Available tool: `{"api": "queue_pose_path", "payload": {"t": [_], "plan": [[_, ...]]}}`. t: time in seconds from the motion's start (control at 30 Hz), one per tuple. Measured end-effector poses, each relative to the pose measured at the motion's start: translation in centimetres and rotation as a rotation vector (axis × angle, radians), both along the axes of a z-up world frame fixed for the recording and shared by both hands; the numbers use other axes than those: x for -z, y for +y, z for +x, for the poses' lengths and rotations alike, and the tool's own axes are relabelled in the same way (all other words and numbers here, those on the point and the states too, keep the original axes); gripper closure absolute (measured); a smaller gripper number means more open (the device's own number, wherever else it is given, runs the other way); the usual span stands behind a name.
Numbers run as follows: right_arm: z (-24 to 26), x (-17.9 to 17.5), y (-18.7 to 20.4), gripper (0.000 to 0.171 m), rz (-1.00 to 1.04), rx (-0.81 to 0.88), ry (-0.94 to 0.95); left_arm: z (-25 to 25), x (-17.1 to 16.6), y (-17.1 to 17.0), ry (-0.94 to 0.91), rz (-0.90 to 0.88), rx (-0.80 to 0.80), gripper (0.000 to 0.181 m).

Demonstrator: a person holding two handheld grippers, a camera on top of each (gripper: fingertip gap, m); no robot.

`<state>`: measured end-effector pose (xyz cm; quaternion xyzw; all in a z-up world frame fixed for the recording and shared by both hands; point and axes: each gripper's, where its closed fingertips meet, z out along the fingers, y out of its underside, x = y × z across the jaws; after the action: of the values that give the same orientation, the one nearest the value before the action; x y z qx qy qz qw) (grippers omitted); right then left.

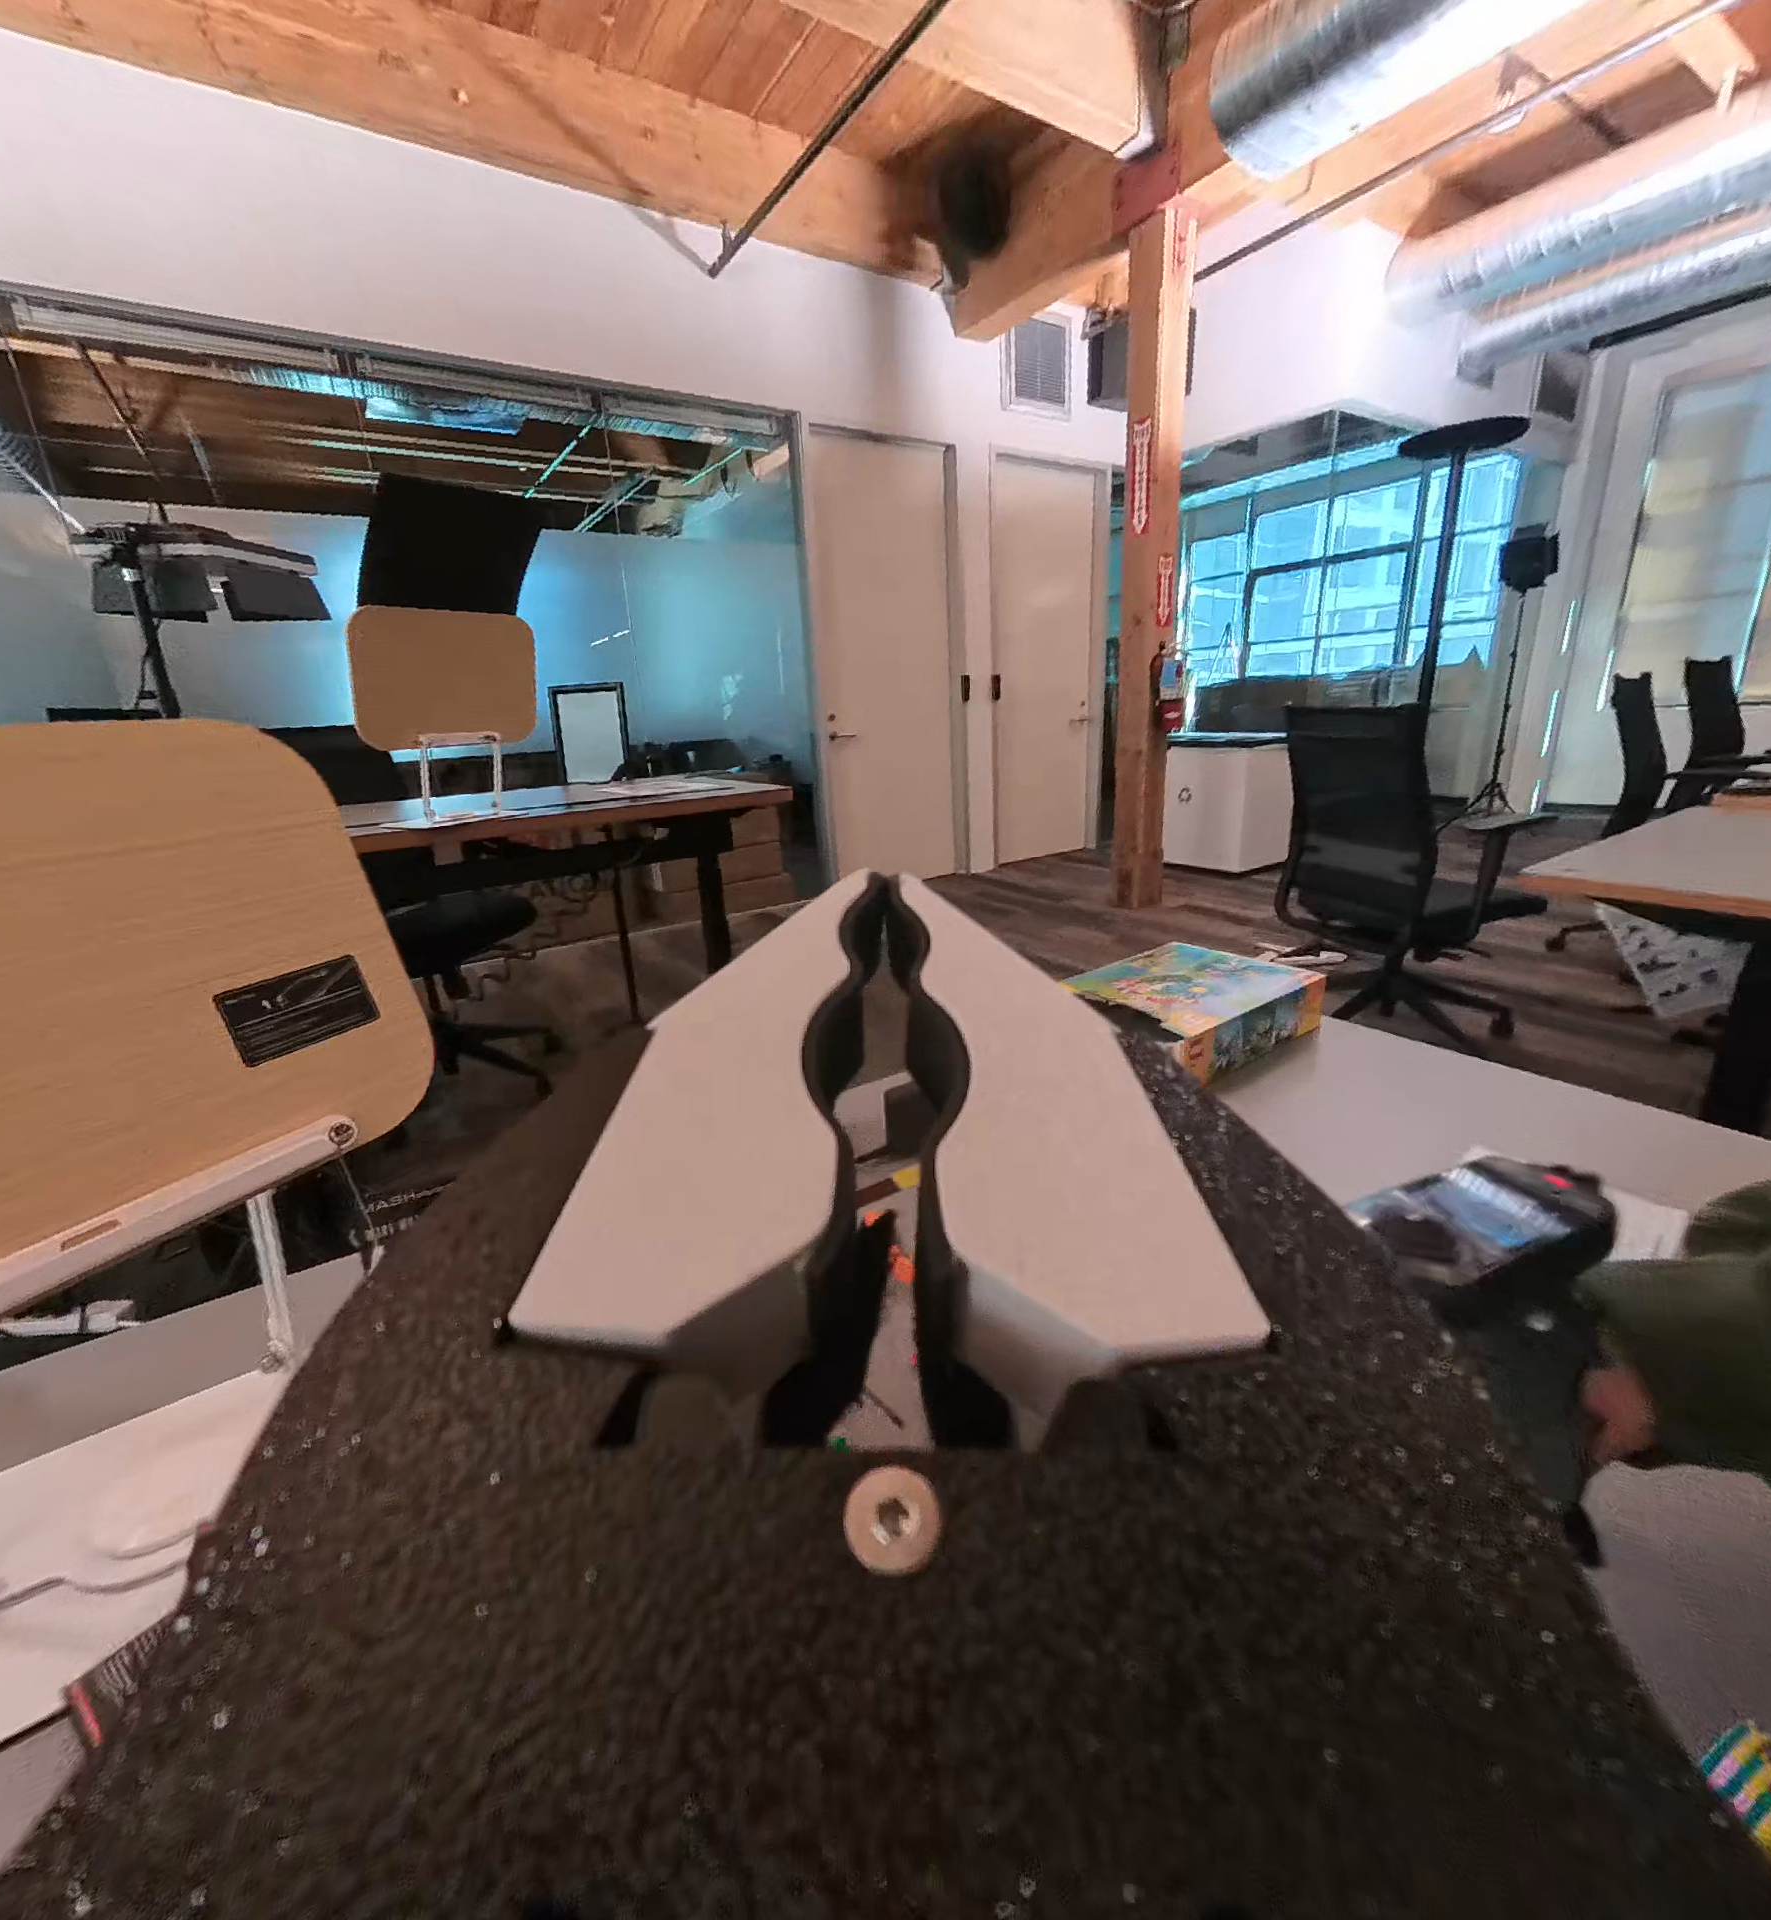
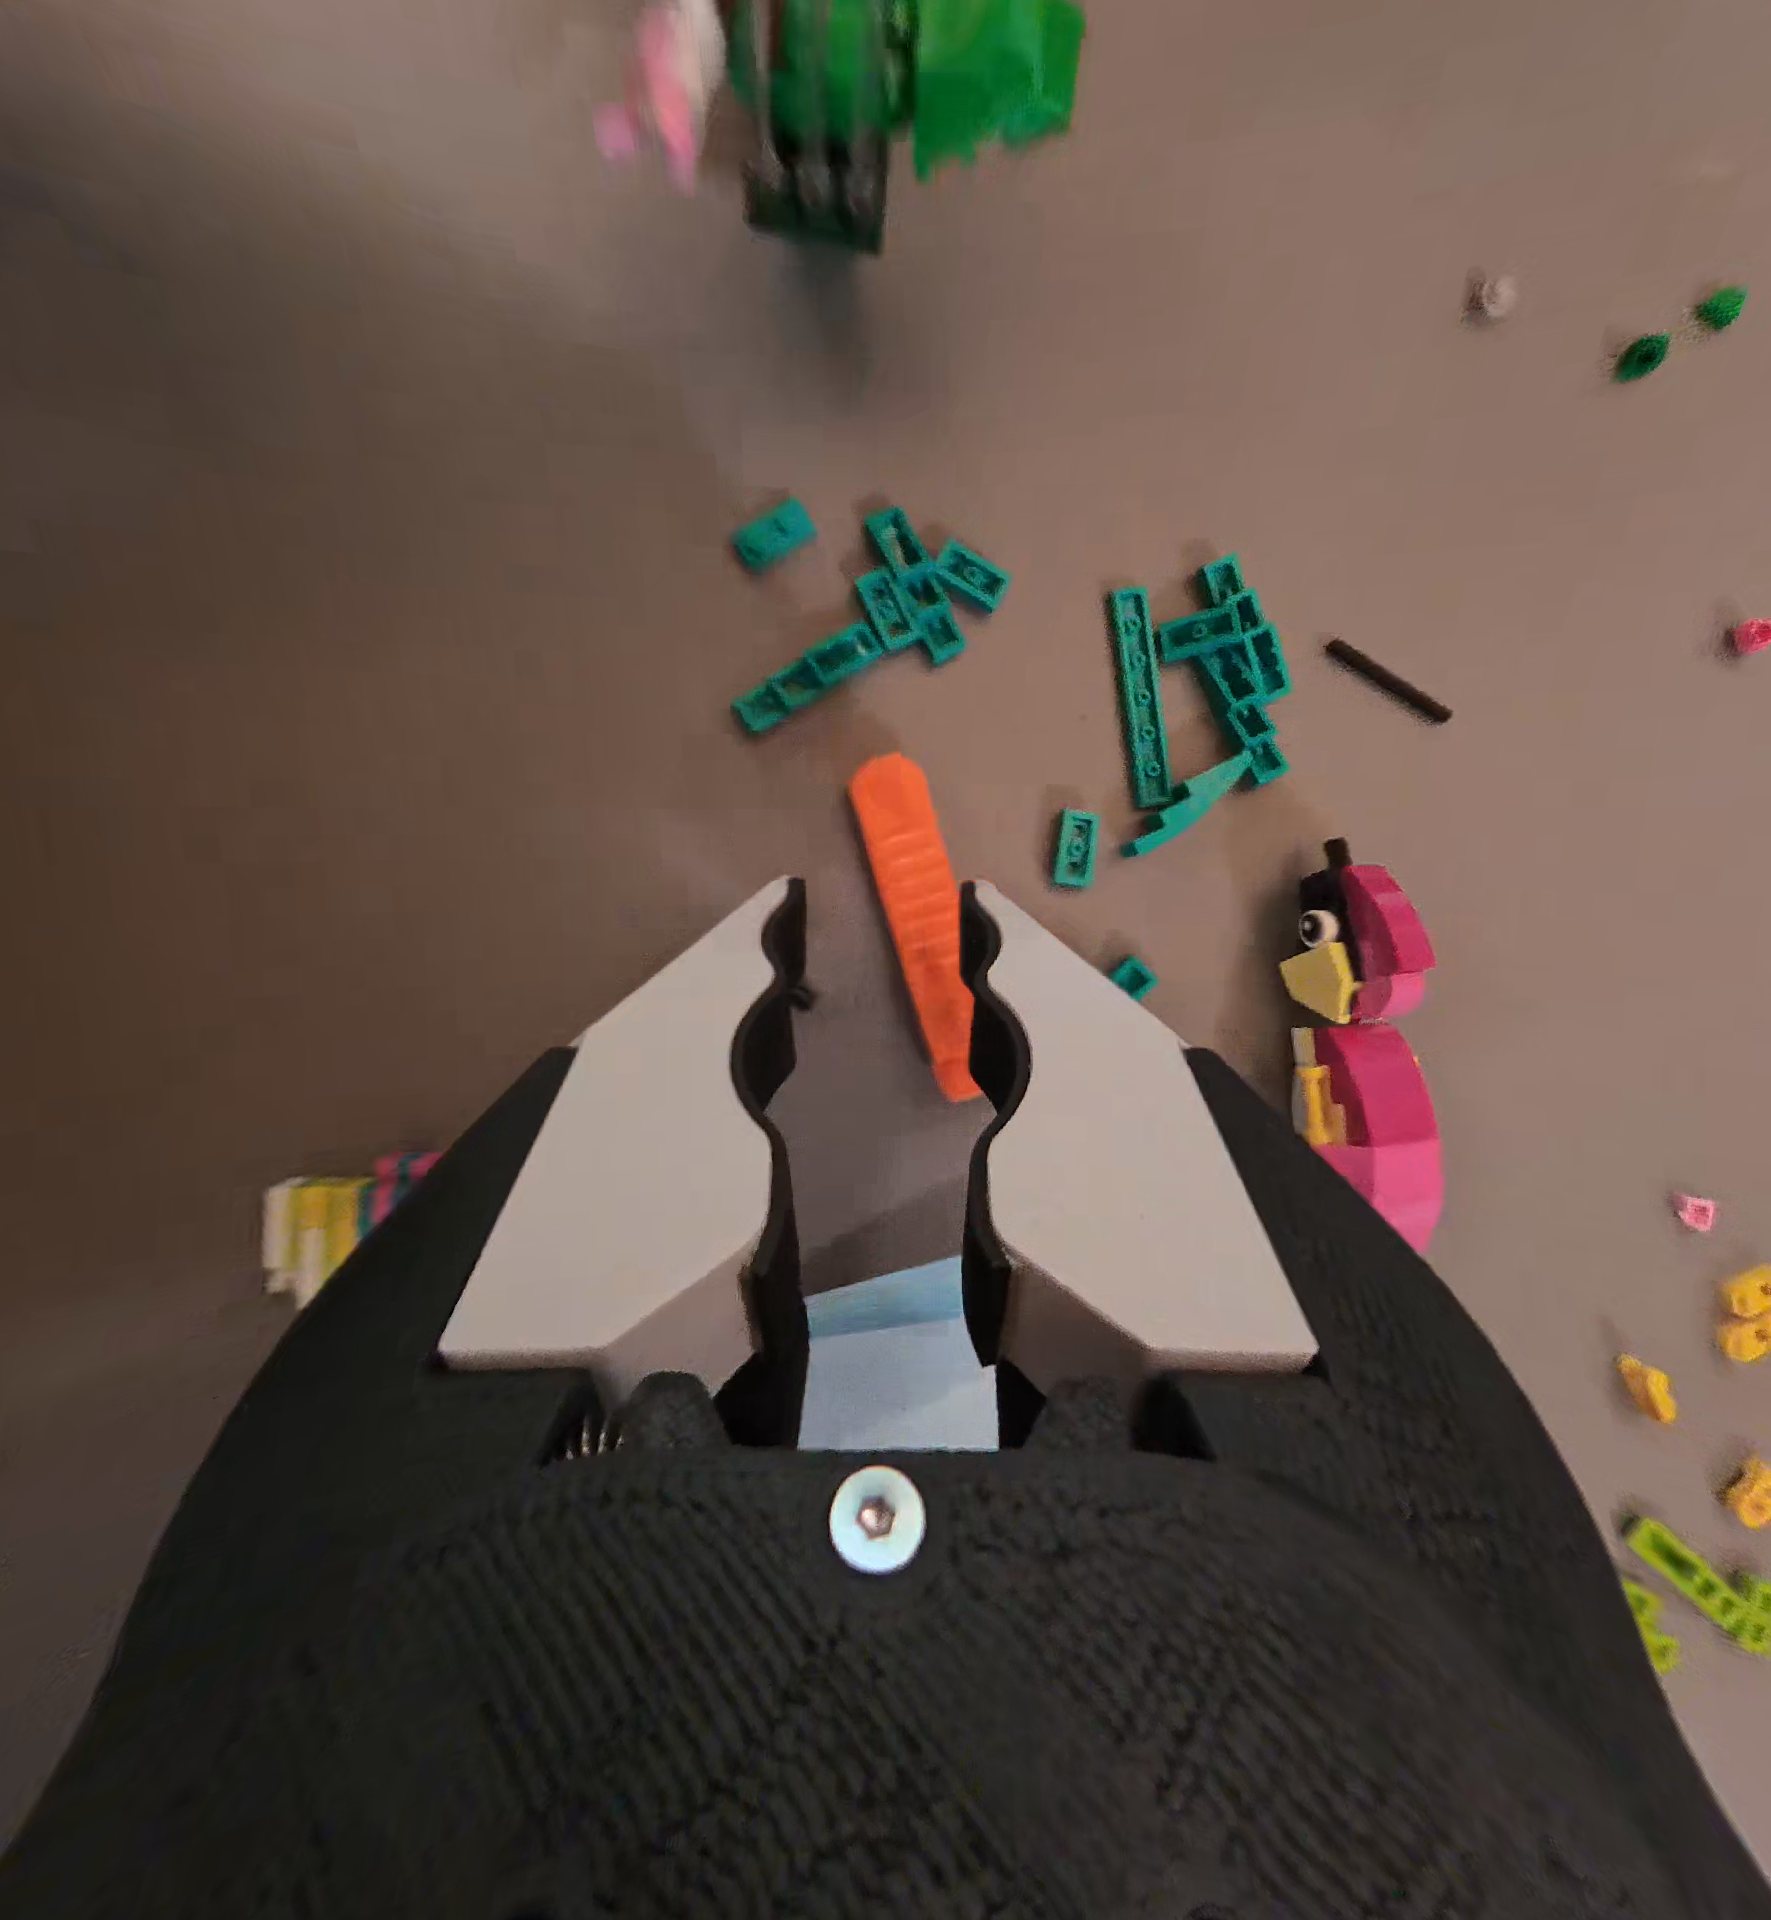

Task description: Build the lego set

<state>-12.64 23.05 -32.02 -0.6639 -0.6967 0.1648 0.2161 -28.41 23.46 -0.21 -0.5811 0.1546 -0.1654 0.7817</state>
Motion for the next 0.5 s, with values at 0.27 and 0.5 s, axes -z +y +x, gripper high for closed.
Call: {"api": "queue_pose_path", "payload": {"t": [0.27,0.5], "plan": [[2.7,1.9,0.6,0.156,-0.067,-0.116,-0.239,0.8,0.3,1.2,0.051,0.008,-0.026,0.181],[1.3,-0.4,2.8,0.148,-0.111,-0.028,-0.131,1.4,0.9,2.3,0.076,-0.012,-0.02,0.181]]}}
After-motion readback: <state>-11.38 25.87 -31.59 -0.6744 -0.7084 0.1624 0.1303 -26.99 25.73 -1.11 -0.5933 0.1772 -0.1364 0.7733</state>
